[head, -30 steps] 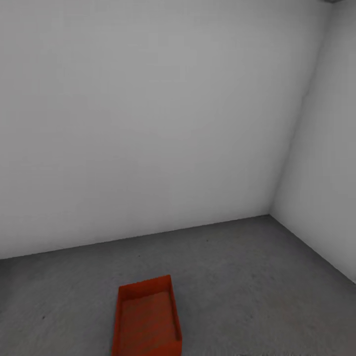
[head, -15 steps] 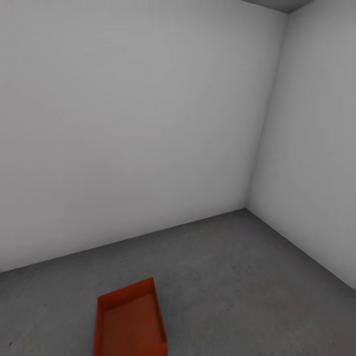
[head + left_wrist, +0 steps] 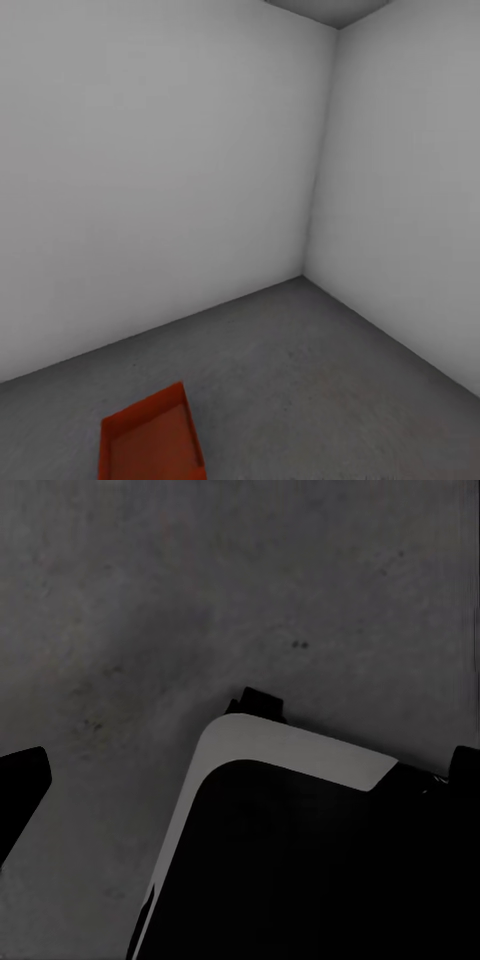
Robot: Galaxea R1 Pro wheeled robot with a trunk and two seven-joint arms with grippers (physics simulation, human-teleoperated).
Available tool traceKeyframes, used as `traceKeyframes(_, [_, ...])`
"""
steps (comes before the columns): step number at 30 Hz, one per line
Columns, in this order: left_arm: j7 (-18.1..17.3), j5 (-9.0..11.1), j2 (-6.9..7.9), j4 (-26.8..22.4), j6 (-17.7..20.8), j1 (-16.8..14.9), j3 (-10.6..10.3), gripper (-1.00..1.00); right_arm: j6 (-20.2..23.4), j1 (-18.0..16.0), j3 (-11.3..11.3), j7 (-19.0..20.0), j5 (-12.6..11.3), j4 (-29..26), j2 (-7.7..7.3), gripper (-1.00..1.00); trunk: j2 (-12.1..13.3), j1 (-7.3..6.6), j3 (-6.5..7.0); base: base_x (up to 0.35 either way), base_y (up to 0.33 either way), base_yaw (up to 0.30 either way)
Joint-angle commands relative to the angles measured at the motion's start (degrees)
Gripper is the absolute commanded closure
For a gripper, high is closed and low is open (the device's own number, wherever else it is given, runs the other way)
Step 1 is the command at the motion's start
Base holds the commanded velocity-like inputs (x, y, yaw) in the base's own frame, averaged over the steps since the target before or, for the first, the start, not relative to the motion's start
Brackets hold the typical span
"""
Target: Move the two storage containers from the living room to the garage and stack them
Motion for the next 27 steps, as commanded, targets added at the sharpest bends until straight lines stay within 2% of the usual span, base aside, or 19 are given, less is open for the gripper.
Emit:
traceKeyframes(1, [0.16, 0.45, 0.00, -0.01, -0.13, -0.01, -0.49, -1.00, -0.32, -0.08, 0.49, -0.03, -0.52, 0.18, 0.03, -1.00, -0.04, 0.00, -0.02, 0.000, 0.000, -0.286])
traceKeyframes(12, [0.22, 0.45, 0.00, -0.01, -0.13, -0.01, -0.50, -1.00, -0.31, -0.08, 0.49, -0.03, -0.59, 0.18, 0.28, -1.00, -0.04, 0.00, 0.57, 0.000, 0.000, -0.254])
traceKeyframes(27, [0.22, 0.45, 0.00, -0.01, -0.13, -0.01, -0.50, -1.00, -0.31, -0.08, 0.49, -0.03, -0.59, 0.18, 0.47, -1.00, -0.04, 0.00, 1.71, 0.000, 0.000, -0.181])
